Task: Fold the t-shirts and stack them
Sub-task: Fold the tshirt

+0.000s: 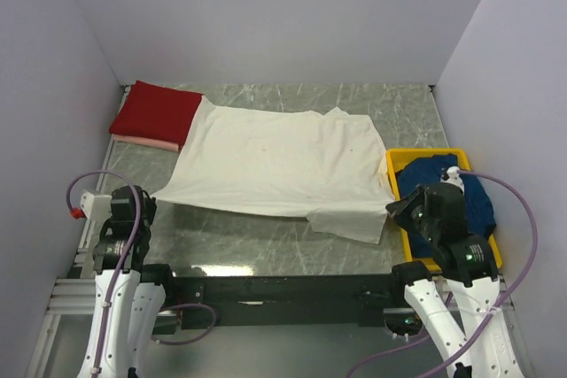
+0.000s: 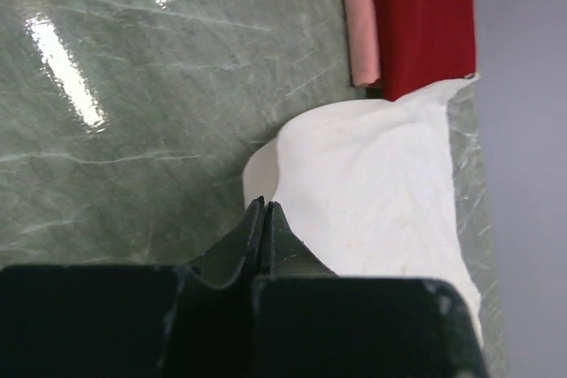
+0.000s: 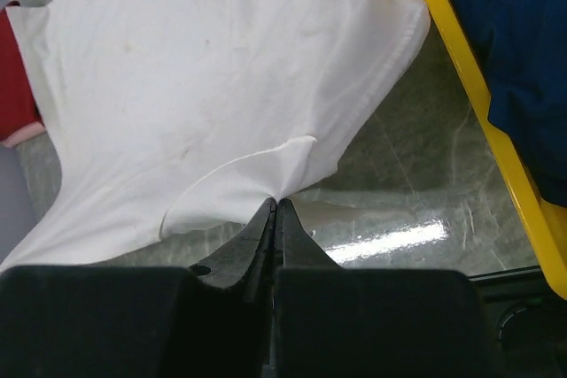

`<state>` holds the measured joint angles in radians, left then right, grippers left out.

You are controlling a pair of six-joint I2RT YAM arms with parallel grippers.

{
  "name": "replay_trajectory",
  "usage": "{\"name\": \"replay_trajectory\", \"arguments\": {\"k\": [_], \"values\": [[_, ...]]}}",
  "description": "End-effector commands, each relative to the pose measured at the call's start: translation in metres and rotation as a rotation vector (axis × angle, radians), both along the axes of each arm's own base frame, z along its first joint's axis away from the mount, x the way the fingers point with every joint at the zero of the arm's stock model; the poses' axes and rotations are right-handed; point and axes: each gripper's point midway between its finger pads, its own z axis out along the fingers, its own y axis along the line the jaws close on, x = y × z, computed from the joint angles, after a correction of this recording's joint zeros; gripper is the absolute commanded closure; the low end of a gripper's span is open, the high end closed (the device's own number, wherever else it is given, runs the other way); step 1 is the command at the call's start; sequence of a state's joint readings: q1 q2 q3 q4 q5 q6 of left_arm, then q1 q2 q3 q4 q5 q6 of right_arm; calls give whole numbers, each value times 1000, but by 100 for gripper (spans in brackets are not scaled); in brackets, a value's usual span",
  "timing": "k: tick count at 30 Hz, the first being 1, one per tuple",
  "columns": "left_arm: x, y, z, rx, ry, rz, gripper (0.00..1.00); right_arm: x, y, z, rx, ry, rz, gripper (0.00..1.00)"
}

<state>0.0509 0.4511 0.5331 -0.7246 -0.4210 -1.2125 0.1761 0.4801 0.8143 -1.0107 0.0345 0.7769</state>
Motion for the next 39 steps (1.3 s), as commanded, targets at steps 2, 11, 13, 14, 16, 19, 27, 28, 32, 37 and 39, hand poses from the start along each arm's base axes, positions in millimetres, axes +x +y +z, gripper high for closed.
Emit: {"name": "replay_trajectory", "arguments": {"k": [2,11,13,14,16,19,27,28,32,37,39], "values": [[7,4,26,34,-63,-1,99,5,-7,20,-37,-28,-18,100],[73,-11,2,33,53,-122,99,67,11,-3,-35,62,34,100],[89,-13,-3,41,87,-126,99,86,15,-13,-32,87,31,100],[97,-13,-1,43,80,-120,99,92,15,-16,-34,96,31,100],[114,-23,-7,51,114,-145,99,109,14,-28,-44,127,14,100],[136,-30,-15,69,157,-140,99,130,11,-44,-35,160,1,100],[170,-27,-24,118,236,-106,99,167,-1,-68,19,216,-17,100],[170,-26,-27,126,246,-104,99,171,-2,-67,23,208,-17,100],[175,-25,-28,135,245,-104,99,175,-3,-74,41,217,-10,100],[179,-27,-33,126,255,-107,99,177,-22,-77,67,209,-51,100],[182,-29,-34,117,251,-113,99,178,-26,-76,76,203,-55,100]]}}
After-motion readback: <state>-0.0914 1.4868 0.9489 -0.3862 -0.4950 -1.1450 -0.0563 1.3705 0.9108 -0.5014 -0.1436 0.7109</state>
